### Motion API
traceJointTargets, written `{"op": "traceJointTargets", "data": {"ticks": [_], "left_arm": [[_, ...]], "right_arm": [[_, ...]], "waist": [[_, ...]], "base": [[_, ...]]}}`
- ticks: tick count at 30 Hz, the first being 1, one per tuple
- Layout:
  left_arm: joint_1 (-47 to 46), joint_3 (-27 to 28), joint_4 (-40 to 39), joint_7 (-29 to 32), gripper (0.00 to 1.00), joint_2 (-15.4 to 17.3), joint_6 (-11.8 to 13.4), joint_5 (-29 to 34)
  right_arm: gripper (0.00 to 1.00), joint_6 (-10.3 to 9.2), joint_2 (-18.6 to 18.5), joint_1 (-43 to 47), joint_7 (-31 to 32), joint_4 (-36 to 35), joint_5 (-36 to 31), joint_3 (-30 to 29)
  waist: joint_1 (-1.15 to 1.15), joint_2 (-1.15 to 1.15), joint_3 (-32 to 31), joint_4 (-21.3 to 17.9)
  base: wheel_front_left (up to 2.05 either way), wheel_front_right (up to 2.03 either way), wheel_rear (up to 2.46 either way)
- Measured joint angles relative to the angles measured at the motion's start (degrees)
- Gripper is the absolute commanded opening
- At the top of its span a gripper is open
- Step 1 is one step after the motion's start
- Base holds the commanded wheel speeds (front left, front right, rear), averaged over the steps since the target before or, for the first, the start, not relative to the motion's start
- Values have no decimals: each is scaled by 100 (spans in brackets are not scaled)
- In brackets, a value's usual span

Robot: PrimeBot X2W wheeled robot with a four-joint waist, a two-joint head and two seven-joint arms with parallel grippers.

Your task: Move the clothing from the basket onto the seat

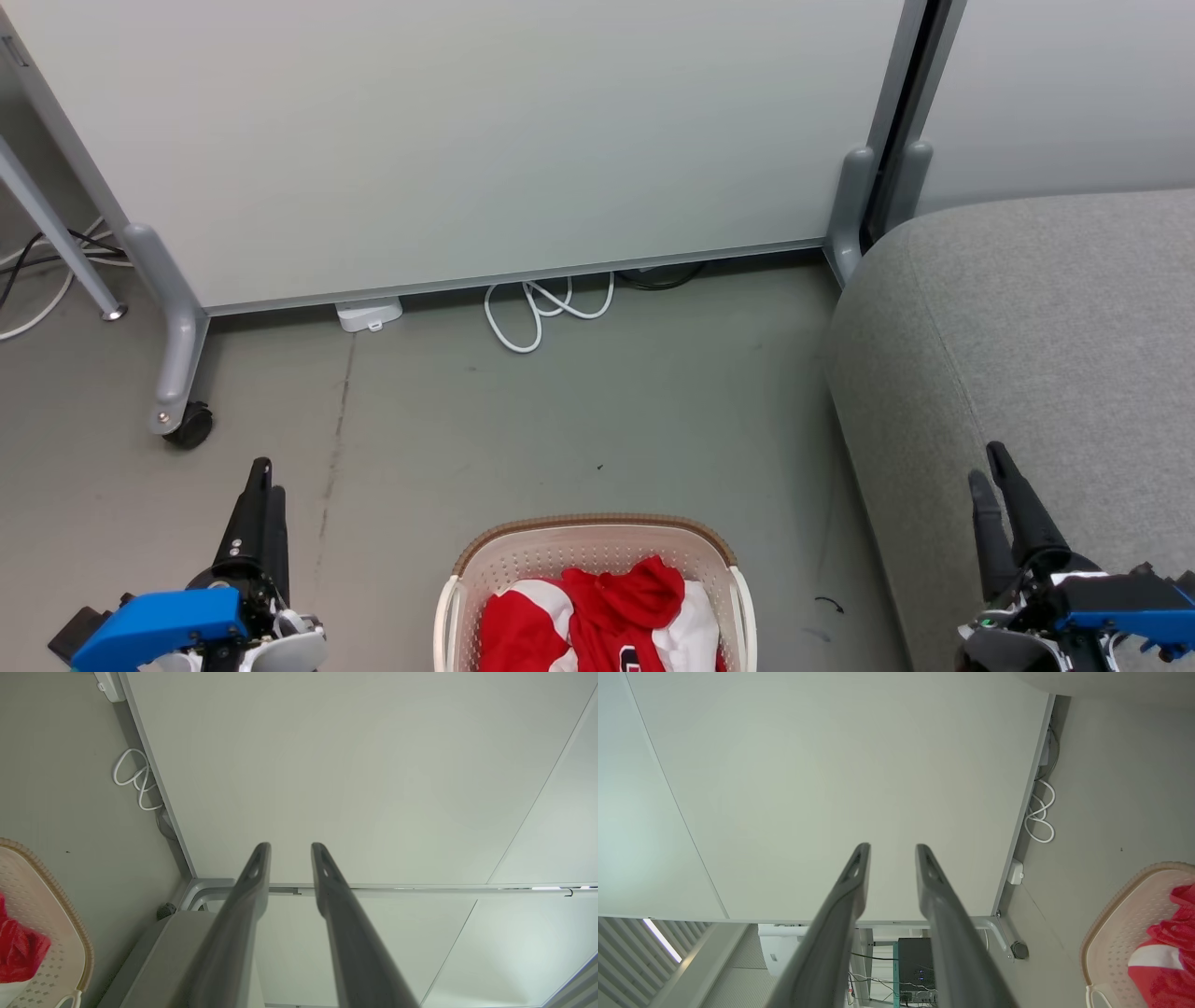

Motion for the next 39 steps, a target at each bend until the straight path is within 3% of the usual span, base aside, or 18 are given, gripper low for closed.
{"op": "traceJointTargets", "data": {"ticks": [7, 15, 28, 39], "left_arm": [[53, -62, -29, -197, 100, -14, 1, 179], [47, -84, -164, -405, 100, -13, 1, 843], [19, -353, -454, -712, 100, -12, 4, 2480], [-21, -680, -511, -947, 100, -8, 164, 3939]], "right_arm": [[100, -4, 4, 40, -197, 14, -131, 76], [100, -4, 4, 32, -403, -86, -737, 165], [100, -4, 2, 10, -714, -364, -2114, 393], [100, -4, 0, 7, -949, -438, -3333, 534]], "waist": [[0, 0, 8, 8], [0, 0, 24, 18], [0, 0, 56, 33], [0, 0, 77, 54]], "base": [[0, 0, 0], [0, 0, 0], [0, 0, 0], [0, 0, 0]]}}
